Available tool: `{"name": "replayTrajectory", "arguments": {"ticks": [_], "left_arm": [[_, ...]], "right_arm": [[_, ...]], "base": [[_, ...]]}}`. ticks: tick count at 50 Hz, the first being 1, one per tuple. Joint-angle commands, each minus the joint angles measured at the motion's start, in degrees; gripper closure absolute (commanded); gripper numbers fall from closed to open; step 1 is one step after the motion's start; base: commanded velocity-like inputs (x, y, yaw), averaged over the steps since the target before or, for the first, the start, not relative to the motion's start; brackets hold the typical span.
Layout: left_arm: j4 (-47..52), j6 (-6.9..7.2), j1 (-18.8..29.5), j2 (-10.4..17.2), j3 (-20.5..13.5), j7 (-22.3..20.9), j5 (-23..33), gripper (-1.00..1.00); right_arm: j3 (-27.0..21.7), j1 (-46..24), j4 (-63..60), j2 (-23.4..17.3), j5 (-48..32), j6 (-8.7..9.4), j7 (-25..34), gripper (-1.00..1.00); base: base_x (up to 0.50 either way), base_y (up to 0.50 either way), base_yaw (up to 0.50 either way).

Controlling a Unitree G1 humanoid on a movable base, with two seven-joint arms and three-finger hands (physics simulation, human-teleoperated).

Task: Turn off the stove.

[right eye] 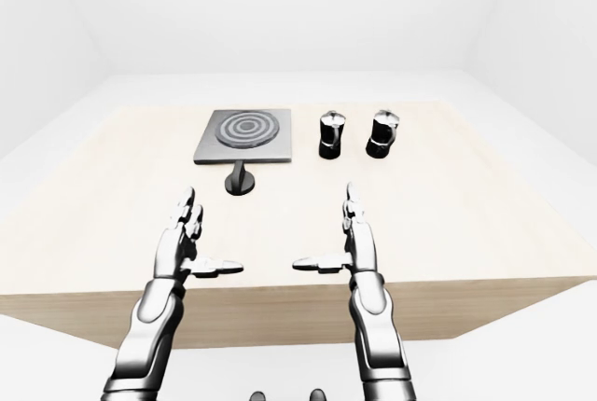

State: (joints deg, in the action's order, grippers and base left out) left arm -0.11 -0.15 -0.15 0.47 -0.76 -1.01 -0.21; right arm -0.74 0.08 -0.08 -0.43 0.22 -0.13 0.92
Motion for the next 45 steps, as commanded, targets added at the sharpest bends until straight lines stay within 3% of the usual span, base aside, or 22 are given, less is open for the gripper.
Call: {"name": "replayTrajectory", "arguments": {"ticks": [1, 3, 7, 8, 13, 18, 23, 25, 28, 30, 45], "left_arm": [[-0.92, -0.42, 0.15, 0.74, -1.45, -1.84, -0.51, -1.0], [-0.36, 0.03, -0.09, 0.74, -1.37, -1.97, -0.56, -1.0], [-1.73, -1.15, 0.37, 0.76, -1.45, -1.8, -0.25, -1.0], [-1.15, -0.76, 0.19, 0.74, -1.38, -1.78, -0.22, -1.0], [-2.03, -1.54, 0.43, 0.77, -1.34, -1.64, 0.13, -1.0], [-1.57, -1.23, 0.28, 0.75, -1.23, -1.65, 0.26, -1.0], [-2.78, -1.94, 0.61, 0.77, -1.18, -1.47, 0.75, -1.0], [-1.6, -1.33, 0.12, 0.71, -1.04, -1.46, 0.82, -1.0], [-2.17, -2.04, 0.15, 0.71, -1.03, -1.46, 0.98, -1.0], [-1.52, -1.54, -0.05, 0.68, -1.01, -1.44, 0.97, -1.0], [-1.87, -2.05, -0.02, 0.66, -0.96, -1.33, 1.21, -1.0]], "right_arm": [[-1.08, 0.04, 0.17, -0.66, -0.07, -0.16, 1.44, -1.0], [-1.05, -0.04, 0.56, -0.69, -0.23, -0.23, 1.51, -1.0], [-0.94, -0.25, 0.63, -0.62, -0.53, 0.16, 1.35, -1.0], [-0.99, -0.48, 1.42, -0.7, -0.54, -0.45, 1.48, -1.0], [-0.9, -0.71, 1.67, -0.72, -0.79, -0.17, 1.58, -1.0], [-1.05, -0.76, 2.0, -0.73, -0.6, -0.5, 1.72, -1.0], [-1.07, -0.61, 1.62, -0.71, -0.49, -0.29, 1.74, -1.0], [-1.12, -0.5, 1.78, -0.72, -0.42, -0.64, 1.81, -1.0], [-1.07, -0.5, 1.58, -0.71, -0.44, -0.38, 1.8, -1.0], [-1.05, -0.41, 1.37, -0.7, -0.43, -0.22, 1.81, -1.0], [-1.15, -0.57, 1.85, -0.74, -0.28, -0.28, 1.88, -1.0]], "base": [[0.0, 0.0, 0.0], [0.0, 0.08, 0.0], [0.0, 0.2, 0.0], [0.0, 0.28, 0.0], [0.0, 0.28, 0.0], [0.0, 0.28, 0.0], [0.0, 0.28, 0.0], [0.0, 0.27, 0.0], [0.0, 0.27, 0.0], [0.0, 0.25, 0.0], [0.0, 0.15, 0.0]]}}
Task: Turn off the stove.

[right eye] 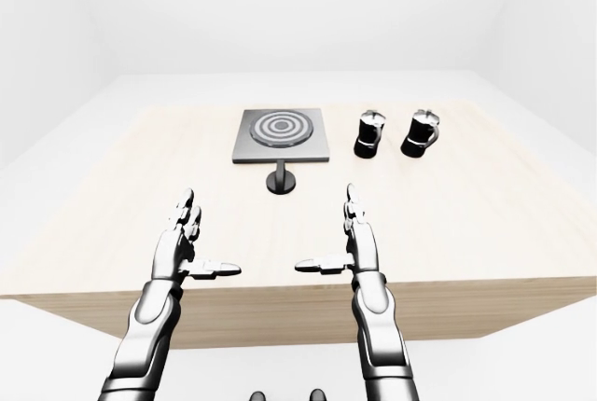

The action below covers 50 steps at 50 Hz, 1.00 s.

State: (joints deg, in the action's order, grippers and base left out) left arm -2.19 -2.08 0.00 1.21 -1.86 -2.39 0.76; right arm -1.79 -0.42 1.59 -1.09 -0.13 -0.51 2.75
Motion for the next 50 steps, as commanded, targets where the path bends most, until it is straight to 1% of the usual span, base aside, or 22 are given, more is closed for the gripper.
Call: {"name": "replayTrajectory", "arguments": {"ticks": [1, 8, 15, 16, 18, 20, 23, 25, 26, 27, 32, 33, 34, 35, 36, 38, 41, 42, 43, 45, 47, 50], "left_arm": [[0.1, -0.22, -0.16, -0.09, 0.14, 0.05, 0.27, -1.0], [-0.99, -0.84, 0.36, -0.07, 0.01, 0.08, 0.18, -1.0], [0.06, -0.23, -0.02, -0.11, 0.14, 0.11, 0.19, -1.0], [-0.73, -0.75, 0.26, -0.09, 0.08, 0.11, 0.18, -1.0], [-0.31, -0.58, 0.06, -0.09, 0.19, 0.11, 0.29, -1.0], [-0.41, -0.66, 0.08, -0.1, 0.21, 0.13, 0.33, -1.0], [-1.34, -1.53, 0.35, -0.1, 0.13, -0.02, 0.14, -1.0], [0.76, -0.27, -0.12, -0.16, -0.3, -0.72, -1.66, -1.0], [1.22, -0.05, -0.2, -0.33, -0.6, -1.32, -3.17, -1.0], [2.24, 1.05, -0.4, -0.16, -0.52, -0.88, -2.72, -1.0], [1.21, 0.66, -0.22, -0.14, -0.23, -0.69, -2.33, -1.0], [-0.38, -0.58, 0.21, -0.1, -0.17, -0.63, -1.91, -1.0], [-0.16, -0.46, 0.15, -0.1, -0.17, -0.65, -1.94, -1.0], [1.23, 0.62, -0.18, -0.14, -0.27, -0.74, -2.37, -1.0], [1.42, 1.05, -0.12, -0.12, -0.4, -0.73, -2.58, -1.0], [1.48, 1.28, -0.1, -0.15, -0.5, -0.7, -2.81, -1.0], [0.92, 0.78, -0.05, -0.13, -0.31, -0.65, -2.49, -1.0], [1.13, 0.85, -0.17, -0.14, -0.22, -0.61, -2.34, -1.0], [0.36, 0.31, 0.03, -0.09, -0.19, -0.65, -2.12, -1.0], [-0.16, -0.09, 0.13, -0.06, -0.19, -0.67, -1.96, -1.0], [0.01, -0.17, -0.02, -0.06, -0.12, -0.69, -1.8, -1.0], [-0.5, -0.86, -0.01, -0.06, -0.02, -0.69, -1.37, -1.0]], "right_arm": [[-0.15, -0.16, 0.47, -0.11, 0.11, -0.08, 0.09, -1.0], [-0.21, -0.39, 0.82, -0.16, 0.24, -0.06, 0.22, -1.0], [-0.24, -0.61, 1.07, -0.16, 0.3, 0.1, 0.19, -1.0], [-0.22, -0.57, 0.97, -0.15, 0.29, 0.18, 0.18, -1.0], [-0.29, -0.71, 1.7, -0.22, 0.33, -0.37, 0.29, -1.0], [-0.26, -0.7, 1.57, -0.21, 0.3, -0.26, 0.27, -1.0], [-0.32, -0.82, 2.16, -0.26, 0.42, -0.77, 0.45, -1.0], [-0.2, -0.51, 1.3, -0.19, 0.25, -0.48, 0.31, -1.0], [-0.18, -0.47, 1.15, -0.18, 0.22, -0.39, 0.27, -1.0], [-0.16, -0.43, 0.94, -0.16, 0.24, -0.23, 0.27, -1.0], [-0.18, -0.52, 1.34, -0.17, 0.3, -0.49, 0.39, -1.0], [-0.2, -0.48, 1.15, -0.15, 0.38, -0.35, 0.39, -1.0], [-0.23, -0.44, 1.09, -0.13, 0.42, -0.36, 0.33, -1.0], [-0.24, -0.45, 1.11, -0.14, 0.47, -0.37, 0.37, -1.0], [-0.22, -0.47, 1.15, -0.16, 0.47, -0.34, 0.4, -1.0], [-0.24, -0.55, 1.42, -0.19, 0.48, -0.49, 0.45, -1.0], [-0.18, -0.49, 0.99, -0.15, 0.52, -0.03, 0.45, -1.0], [-0.18, -0.5, 1.12, -0.16, 0.5, -0.15, 0.47, -1.0], [-0.24, -0.63, 1.83, -0.19, 0.5, -0.74, 0.51, -1.0], [-0.15, -0.5, 1.27, -0.14, 0.47, -0.28, 0.46, -1.0], [-0.14, -0.52, 1.33, -0.14, 0.47, -0.29, 0.48, -1.0], [-0.13, -0.66, 1.46, -0.15, 0.47, -0.2, 0.49, -1.0]], "base": [[0.08, 0.01, 0.0], [0.16, 0.01, 0.0], [0.27, 0.0, 0.0], [0.32, 0.0, 0.0], [0.37, 0.0, 0.0], [0.37, 0.0, 0.0], [0.37, 0.0, 0.0], [0.37, 0.0, 0.0], [0.38, 0.0, 0.0], [0.37, 0.0, 0.0], [0.37, 0.0, 0.0], [0.38, 0.0, 0.0], [0.38, 0.0, 0.0], [0.38, 0.0, 0.0], [0.37, 0.0, 0.0], [0.38, 0.0, 0.0], [0.38, 0.0, 0.0], [0.37, 0.0, 0.0], [0.38, 0.0, 0.0], [0.37, 0.0, 0.0], [0.37, 0.0, 0.0], [0.37, 0.0, 0.0]]}}
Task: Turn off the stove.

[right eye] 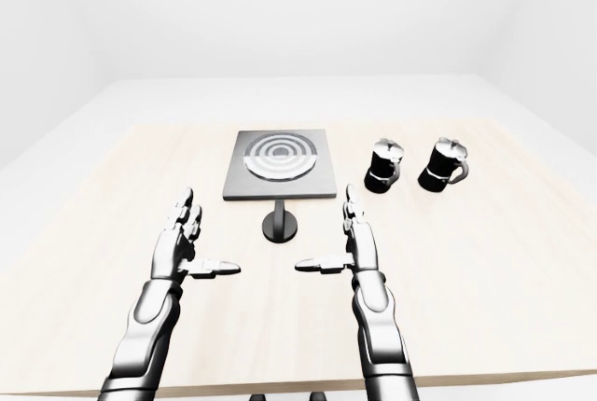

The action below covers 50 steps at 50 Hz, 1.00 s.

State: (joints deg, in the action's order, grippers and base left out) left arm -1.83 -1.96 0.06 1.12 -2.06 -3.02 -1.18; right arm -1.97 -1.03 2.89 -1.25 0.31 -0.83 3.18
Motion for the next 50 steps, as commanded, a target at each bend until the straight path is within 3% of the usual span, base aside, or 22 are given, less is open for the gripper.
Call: {"name": "replayTrajectory", "arguments": {"ticks": [1, 7, 10, 13, 15, 16, 17, 20, 22, 23, 26, 30, 31, 32, 33, 34, 35, 38, 42, 44, 48, 50], "left_arm": [[-1.29, -1.23, 0.1, 0.04, 0.12, -0.05, 0.56, -1.0], [-0.68, -0.03, 0.32, -0.07, -0.2, 0.33, 0.2, -1.0], [0.29, 2.0, 0.94, -0.07, -1.28, 0.96, -1.78, -1.0], [1.58, 2.5, 1.06, 0.04, -2.42, 1.82, -3.79, -1.0], [4.18, 4.13, 0.73, 0.22, -3.7, 2.83, -5.97, -1.0], [4.85, 1.96, -0.07, 0.1, -3.81, 2.81, -6.27, -1.0], [5.13, 0.88, -0.44, 0.13, -3.96, 3.23, -6.18, -1.0], [7.88, 3.29, -1.58, 0.62, -4.8, 2.83, -8.24, -1.0], [8.62, 2.93, -1.91, 0.59, -6.17, 3.77, -9.21, -1.0], [10.14, 3.6, -2.47, 0.74, -6.64, 4.19, -9.44, -1.0], [11.1, 3.82, -2.17, 1.03, -11.14, 9.71, -9.85, -1.0], [12.3, 5.71, -3.29, 2.11, -15.49, 12.26, -12.2, -1.0], [9.24, 5.6, -1.81, 2.44, -17.41, 14.65, -13.03, -1.0], [7.88, 6.86, -0.93, 3.0, -18.18, 16.01, -14.22, -1.0], [6.01, 6.96, 0.22, 3.83, -18.39, 17.51, -14.3, -1.0], [4.64, 5.96, 0.96, 3.91, -19.22, 20.76, -13.52, -1.0], [3.68, 3.69, 1.02, 4.04, -19.59, 23.49, -12.38, -1.0], [3.5, 0.93, -0.07, 4.36, -20.42, 27.27, -12.03, -1.0], [3.0, 2.99, -0.32, 4.82, -21.61, 32.98, -11.54, -1.0], [3.05, 2.19, -0.62, 4.84, -22.1, 33.02, -12.19, -1.0], [6.72, -1.85, -3.6, 3.96, -23.05, 33.02, -11.2, -1.0], [8.52, -2.37, -5.31, 2.83, -24.47, 33.02, -12.24, -1.0]], "right_arm": [[0.06, -0.06, 0.14, -0.01, 0.03, 0.16, 0.09, -1.0], [-0.05, -0.22, 0.76, -0.07, 0.08, -0.31, 0.21, -1.0], [-0.06, -0.26, 0.7, -0.06, 0.07, -0.26, 0.17, -1.0], [-0.08, -0.31, 0.76, -0.07, 0.07, -0.26, 0.13, -1.0], [-0.1, -0.43, 0.85, -0.08, 0.04, -0.25, 0.06, -1.0], [-0.06, -0.32, 0.83, -0.08, 0.0, -0.33, 0.08, -1.0], [-0.03, -0.23, 0.52, -0.07, -0.05, -0.09, 0.05, -1.0], [0.0, -0.24, 0.57, -0.07, -0.14, -0.34, 0.06, -1.0], [0.03, -0.19, 0.3, -0.05, -0.17, 0.01, 0.05, -1.0], [-0.02, -0.26, 0.6, -0.07, -0.13, -0.23, 0.08, -1.0], [0.12, 0.01, -0.28, -0.05, -0.32, 0.14, 0.05, -1.0], [-0.01, -0.13, 0.6, -0.11, -0.36, -0.7, 0.18, -1.0], [0.06, -0.03, 0.36, -0.09, -0.45, -0.58, 0.15, -1.0], [0.07, -0.02, 0.34, -0.08, -0.48, -0.57, 0.15, -1.0], [0.03, -0.07, 0.49, -0.1, -0.47, -0.67, 0.18, -1.0], [0.11, 0.14, -0.04, -0.06, -0.5, -0.36, 0.17, -1.0], [0.15, 0.32, -0.44, -0.02, -0.56, -0.23, 0.13, -1.0], [0.13, 0.44, -0.53, -0.01, -0.59, -0.34, 0.11, -1.0], [-0.03, 0.1, 0.29, -0.08, -0.42, -0.56, 0.26, -1.0], [0.04, 0.38, -0.72, -0.01, -0.3, 0.25, 0.25, -1.0], [0.12, 0.34, -0.5, 0.0, -0.41, 0.07, 0.19, -1.0], [0.12, 0.44, -0.73, 0.03, -0.34, 0.32, 0.17, -1.0]], "base": [[0.36, 0.0, 0.0], [0.32, 0.0, 0.0], [0.17, 0.0, 0.0], [0.05, 0.0, 0.0], [0.0, 0.0, 0.0], [0.0, 0.0, 0.0], [0.0, 0.0, 0.0], [0.0, 0.0, 0.0], [0.0, 0.0, 0.0], [0.0, 0.0, 0.0], [0.0, 0.0, 0.0], [0.0, 0.0, 0.0], [0.0, 0.0, 0.0], [0.0, 0.0, 0.0], [0.0, 0.0, 0.0], [0.0, 0.0, 0.0], [0.0, 0.0, 0.0], [0.0, 0.0, 0.0], [0.0, 0.0, 0.0], [0.0, 0.0, 0.0], [0.0, 0.0, 0.0], [0.0, 0.0, 0.0]]}}
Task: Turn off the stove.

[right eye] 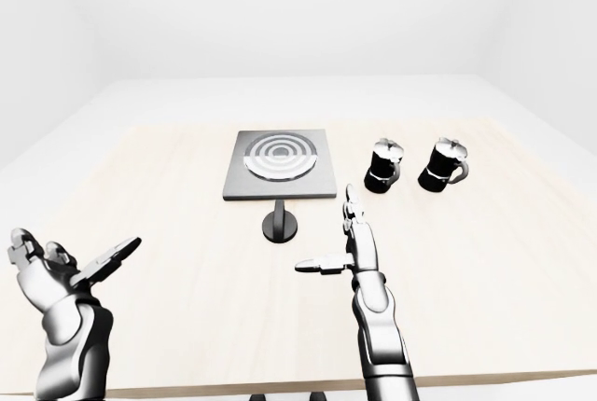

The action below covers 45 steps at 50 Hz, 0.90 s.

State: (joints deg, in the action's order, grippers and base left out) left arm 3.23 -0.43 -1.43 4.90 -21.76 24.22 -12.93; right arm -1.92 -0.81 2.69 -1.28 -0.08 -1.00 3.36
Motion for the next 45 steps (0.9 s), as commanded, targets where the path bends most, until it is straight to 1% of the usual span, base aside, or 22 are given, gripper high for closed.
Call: {"name": "replayTrajectory", "arguments": {"ticks": [1, 3, 4, 5, 6, 7, 8, 9, 10, 12, 14, 16, 18, 19, 20, 21, 22, 45], "left_arm": [[3.76, -3.67, -4.03, -1.13, -5.28, 5.78, -0.25, -1.0], [3.39, -3.62, -4.12, -1.27, -5.72, 5.78, 0.42, -1.0], [3.96, -3.22, -4.44, -1.32, -5.89, 5.78, -0.38, -1.0], [3.52, -3.27, -4.44, -1.11, -6.25, 5.78, -0.47, -1.0], [3.2, -3.31, -4.34, -0.95, -6.68, 5.78, -0.37, -1.0], [2.09, -2.2, -4.44, -0.55, -7.78, 5.78, -1.96, -1.0], [2.06, -1.12, -4.78, -0.32, -8.28, 5.78, -2.72, -1.0], [1.63, -0.42, -5.11, -0.01, -8.88, 5.78, -2.88, -1.0], [0.8, -0.51, -5.14, 0.14, -9.29, 5.31, -3.13, -1.0], [-0.64, -1.23, -5.17, 0.49, -9.88, 4.06, -3.48, -1.0], [1.81, 0.04, -6.05, 0.2, -10.38, 3.97, -3.54, -1.0], [0.7, -0.13, -5.33, 0.12, -10.48, 3.93, -3.5, -1.0], [0.96, 0.15, -5.41, 0.08, -10.38, 3.9, -3.44, -1.0], [0.71, 0.07, -5.27, 0.11, -10.37, 3.88, -3.41, -1.0], [0.86, 0.86, -5.25, 0.21, -10.32, 3.97, -3.44, -1.0], [-0.25, 1.0, -4.77, 0.48, -10.27, 4.01, -3.37, -1.0], [-1.44, 1.89, -4.14, 0.91, -10.49, 4.39, -4.0, -1.0], [-1.68, 1.86, -4.11, 1.4, -10.18, 4.56, -4.52, -1.0]], "right_arm": [[0.09, 0.24, -0.68, 0.07, 0.02, 0.66, -0.02, -1.0], [0.17, 0.25, -1.11, 0.11, -0.05, 1.17, -0.1, -1.0], [0.13, 0.16, -0.82, 0.09, -0.04, 1.02, -0.11, -1.0], [0.02, -0.03, -0.09, 0.06, 0.06, 0.51, -0.07, -1.0], [0.01, -0.02, 0.01, 0.07, 0.08, 0.39, -0.11, -1.0], [0.22, 0.33, -1.08, 0.13, -0.16, 1.04, -0.26, -1.0], [0.22, 0.24, -0.88, 0.12, -0.22, 0.94, -0.29, -1.0], [0.18, 0.13, -0.52, 0.09, -0.21, 0.74, -0.26, -1.0], [0.18, 0.09, -0.51, 0.09, -0.2, 0.81, -0.24, -1.0], [0.21, 0.04, -0.4, 0.08, -0.2, 0.83, -0.17, -1.0], [0.21, 0.03, -0.31, 0.07, -0.2, 0.56, -0.11, -1.0], [0.27, 0.07, -0.58, 0.11, -0.26, 0.77, -0.16, -1.0], [0.18, -0.16, 0.21, 0.05, -0.38, 0.4, -0.24, -1.0], [0.17, -0.27, 0.42, 0.04, -0.43, 0.42, -0.27, -1.0], [0.2, -0.33, 0.49, 0.02, -0.44, 0.56, -0.2, -1.0], [0.18, -0.51, 0.87, -0.01, -0.45, 0.52, -0.17, -1.0], [0.27, -0.68, 0.94, -0.02, -0.75, 0.93, -0.35, -1.0], [0.18, -0.77, 1.22, -0.04, -0.81, 0.8, -0.32, -1.0]], "base": [[0.0, 0.0, 0.0], [0.0, 0.0, 0.0], [0.0, 0.0, 0.0], [0.0, 0.0, 0.0], [0.0, 0.0, 0.0], [0.0, 0.0, 0.0], [0.0, 0.0, 0.0], [0.0, 0.0, 0.0], [0.0, 0.0, 0.0], [0.0, 0.0, 0.0], [0.0, 0.0, 0.0], [0.0, 0.0, 0.0], [0.0, 0.0, 0.0], [0.0, 0.0, 0.0], [0.0, 0.0, 0.0], [0.0, 0.0, 0.0], [0.0, 0.0, 0.0], [0.0, 0.0, 0.0]]}}
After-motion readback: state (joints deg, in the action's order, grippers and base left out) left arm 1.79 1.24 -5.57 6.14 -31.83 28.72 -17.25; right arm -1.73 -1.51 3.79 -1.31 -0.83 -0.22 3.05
